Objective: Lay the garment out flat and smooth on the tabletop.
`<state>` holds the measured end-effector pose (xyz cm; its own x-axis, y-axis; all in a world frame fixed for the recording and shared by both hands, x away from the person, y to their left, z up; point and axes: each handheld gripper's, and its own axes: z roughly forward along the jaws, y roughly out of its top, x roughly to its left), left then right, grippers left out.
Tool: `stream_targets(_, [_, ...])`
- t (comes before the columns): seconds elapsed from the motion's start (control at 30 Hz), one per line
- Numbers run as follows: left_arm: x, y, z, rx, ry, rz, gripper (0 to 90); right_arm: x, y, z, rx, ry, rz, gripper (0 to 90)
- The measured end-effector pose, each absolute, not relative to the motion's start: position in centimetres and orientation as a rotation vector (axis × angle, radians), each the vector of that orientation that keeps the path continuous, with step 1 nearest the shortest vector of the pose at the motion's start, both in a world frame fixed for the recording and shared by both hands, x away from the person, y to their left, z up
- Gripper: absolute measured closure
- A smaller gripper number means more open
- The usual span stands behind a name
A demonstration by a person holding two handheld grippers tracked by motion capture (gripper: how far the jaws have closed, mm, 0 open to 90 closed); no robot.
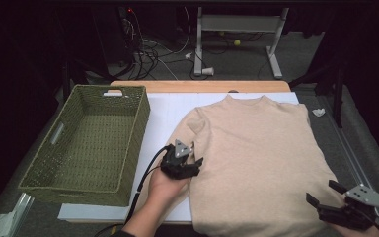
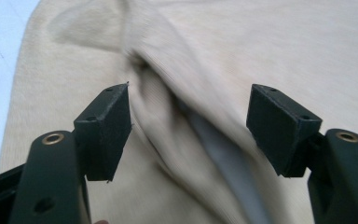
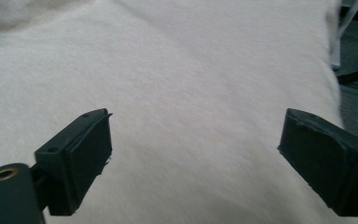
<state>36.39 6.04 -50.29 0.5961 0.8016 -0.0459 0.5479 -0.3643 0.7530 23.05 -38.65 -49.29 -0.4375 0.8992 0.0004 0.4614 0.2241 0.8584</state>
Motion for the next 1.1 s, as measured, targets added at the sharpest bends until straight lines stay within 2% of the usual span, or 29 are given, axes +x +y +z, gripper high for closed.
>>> stream_targets(0.1, [38.5,5.6,-50.6,2.065,1.101,0.398,28.9,23.8,-37.8,-49.1,1.227,2.012,1.138,9.5])
stream_targets(0.13, [39.0,5.7,-50.6,2.061,1.099,0.365,31.6,24.0,-37.5,-49.0,1.217,2.019,1.136,9.9])
stream_targets(0.23, [39.1,5.5,-50.4,2.044,1.049,0.355,59.6,24.9,-36.7,-48.8,1.196,2.030,1.134,11.3])
stream_targets(0.3, [38.2,5.0,-50.0,2.053,0.995,0.390,70.2,25.6,-36.2,-48.6,1.180,2.039,1.135,11.5])
stream_targets(0.33, [37.8,4.8,-49.8,2.060,0.982,0.401,72.6,26.1,-35.8,-48.5,1.171,2.042,1.134,11.6])
stream_targets(0.5, [37.0,5.0,-49.8,2.072,1.014,0.416,71.9,27.7,-34.5,-48.0,1.143,2.052,1.146,11.7])
stream_targets(0.57, [37.2,5.2,-49.9,2.065,1.034,0.394,62.2,28.1,-34.0,-48.1,1.131,2.057,1.155,11.7])
stream_targets(0.6, [37.3,5.4,-50.0,2.060,1.038,0.362,62.2,28.1,-34.0,-48.1,1.131,2.057,1.155,11.7])
stream_targets(0.73, [37.0,5.7,-49.8,2.078,1.003,0.367,41.2,28.2,-33.5,-48.6,1.126,2.061,1.169,11.5])
stream_targets(0.93, [37.3,6.9,-48.4,2.016,0.996,0.355,26.5,28.0,-34.0,-49.0,1.131,2.043,1.186,8.2])
stream_targets(1.03, [37.9,7.7,-47.4,1.977,1.011,0.349,26.4,27.8,-34.0,-49.2,1.130,2.048,1.187,7.7])
stream_targets(1.1, [38.5,8.0,-46.7,1.966,1.011,0.351,32.4,27.8,-33.9,-49.2,1.129,2.051,1.187,7.5])
